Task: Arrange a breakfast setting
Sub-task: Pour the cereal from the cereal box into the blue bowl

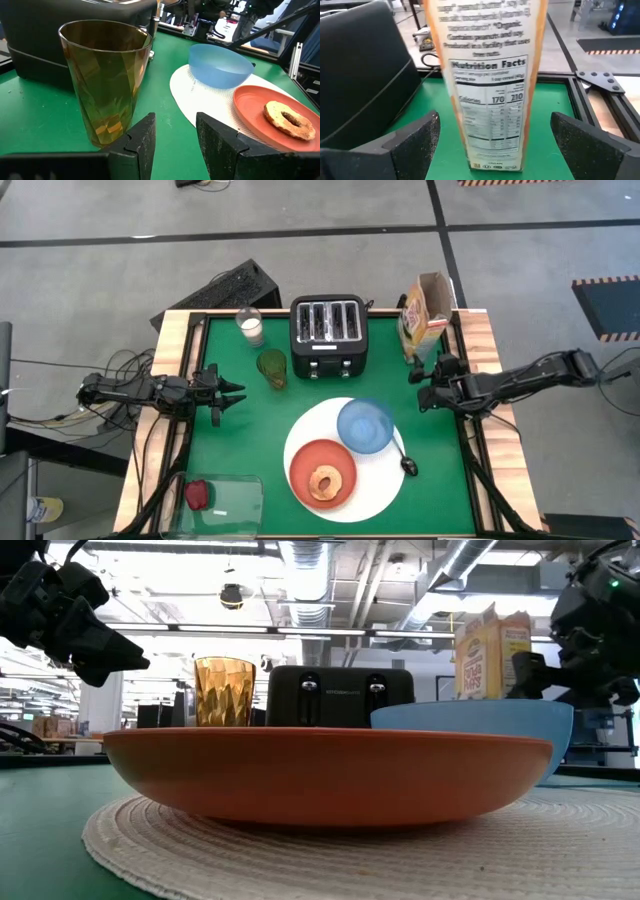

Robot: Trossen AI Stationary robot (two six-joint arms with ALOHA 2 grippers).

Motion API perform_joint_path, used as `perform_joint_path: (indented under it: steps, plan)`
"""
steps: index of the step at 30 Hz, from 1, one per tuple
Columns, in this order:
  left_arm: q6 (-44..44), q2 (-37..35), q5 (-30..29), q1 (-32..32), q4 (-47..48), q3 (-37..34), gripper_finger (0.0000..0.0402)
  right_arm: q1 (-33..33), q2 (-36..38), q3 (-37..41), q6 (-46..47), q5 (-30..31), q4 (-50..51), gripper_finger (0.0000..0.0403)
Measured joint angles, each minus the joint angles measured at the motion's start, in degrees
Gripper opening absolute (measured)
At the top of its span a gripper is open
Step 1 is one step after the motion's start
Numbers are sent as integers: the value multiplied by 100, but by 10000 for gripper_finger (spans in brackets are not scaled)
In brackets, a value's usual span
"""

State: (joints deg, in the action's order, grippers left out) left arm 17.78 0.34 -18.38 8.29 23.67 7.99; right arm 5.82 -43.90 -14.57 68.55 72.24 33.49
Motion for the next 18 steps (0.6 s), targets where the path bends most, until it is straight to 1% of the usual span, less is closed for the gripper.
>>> perform_joint_path:
  steps: [3,8,14,16,18]
  plan:
    - [0,-2,1,-2,1,0,128,-194,-98,0,-194,-2,-271,400]
    - [0,-1,-1,-1,0,0,128,-628,-328,0,-1054,-95,-1129,400]
    - [0,-2,0,-1,1,0,128,-1052,-533,0,-1246,-322,-1543,400]
    - [0,-1,-1,-1,1,0,128,-1156,-610,49,-1533,-350,-1956,400]
    - [0,0,-1,0,-1,0,128,-1272,-696,193,-1956,-414,-2610,400]
